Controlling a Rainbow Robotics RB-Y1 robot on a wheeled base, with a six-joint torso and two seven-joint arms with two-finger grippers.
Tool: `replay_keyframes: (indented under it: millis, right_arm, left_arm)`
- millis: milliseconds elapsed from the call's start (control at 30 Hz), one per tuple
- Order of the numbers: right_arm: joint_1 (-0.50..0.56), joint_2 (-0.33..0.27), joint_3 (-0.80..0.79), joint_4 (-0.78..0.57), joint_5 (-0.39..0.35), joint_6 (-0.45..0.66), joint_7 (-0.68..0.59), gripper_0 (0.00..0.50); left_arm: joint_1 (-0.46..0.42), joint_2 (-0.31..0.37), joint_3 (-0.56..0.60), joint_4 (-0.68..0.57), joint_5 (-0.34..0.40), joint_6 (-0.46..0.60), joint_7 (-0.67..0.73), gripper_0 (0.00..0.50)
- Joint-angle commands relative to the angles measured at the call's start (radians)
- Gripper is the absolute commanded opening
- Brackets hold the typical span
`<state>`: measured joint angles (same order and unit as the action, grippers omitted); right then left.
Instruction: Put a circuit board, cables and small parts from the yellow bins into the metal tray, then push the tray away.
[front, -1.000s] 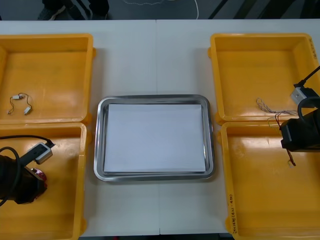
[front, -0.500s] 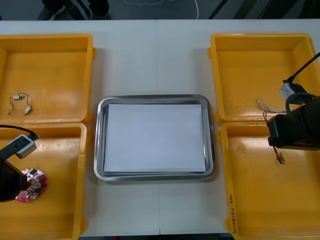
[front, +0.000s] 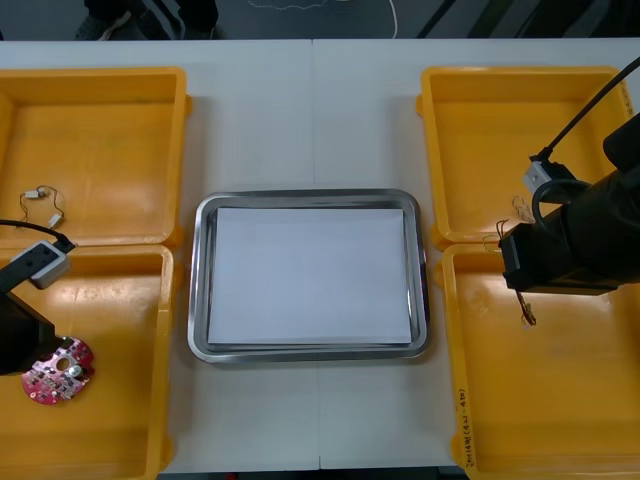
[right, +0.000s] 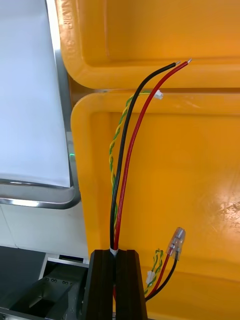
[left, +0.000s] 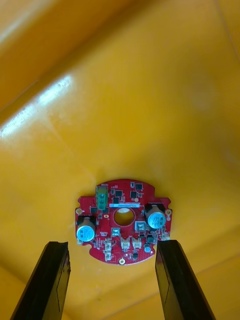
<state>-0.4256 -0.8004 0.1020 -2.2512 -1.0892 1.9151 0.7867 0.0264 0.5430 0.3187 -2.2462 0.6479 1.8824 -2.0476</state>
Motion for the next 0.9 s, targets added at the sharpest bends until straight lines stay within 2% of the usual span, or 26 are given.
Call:
replay_keyframes:
  millis: [33, 367, 833, 900]
  right_arm:
    - [-0.048, 0.026, 0.028, -0.033, -0.009, 0.005, -0.03, 0.0]
    - [-0.053, 0.066, 0.048, -0.033, 0.019, 0.005, -0.02, 0.0]
    - [-0.067, 0.072, 0.085, -0.033, 0.038, 0.005, -0.015, 0.0]
    - [-0.068, 0.073, 0.088, -0.033, 0.042, 0.005, -0.015, 0.0]
  left_arm:
    - [-0.072, 0.043, -0.013, 0.048, 0.026, 0.007, -0.085, 0.5]
    - [-0.109, 0.087, -0.058, 0.157, 0.061, -0.054, -0.088, 0.5]
    - [-0.095, 0.117, -0.109, 0.252, 0.067, -0.163, -0.134, 0.5]
    - [-0.068, 0.117, -0.107, 0.254, 0.065, -0.194, -0.177, 0.5]
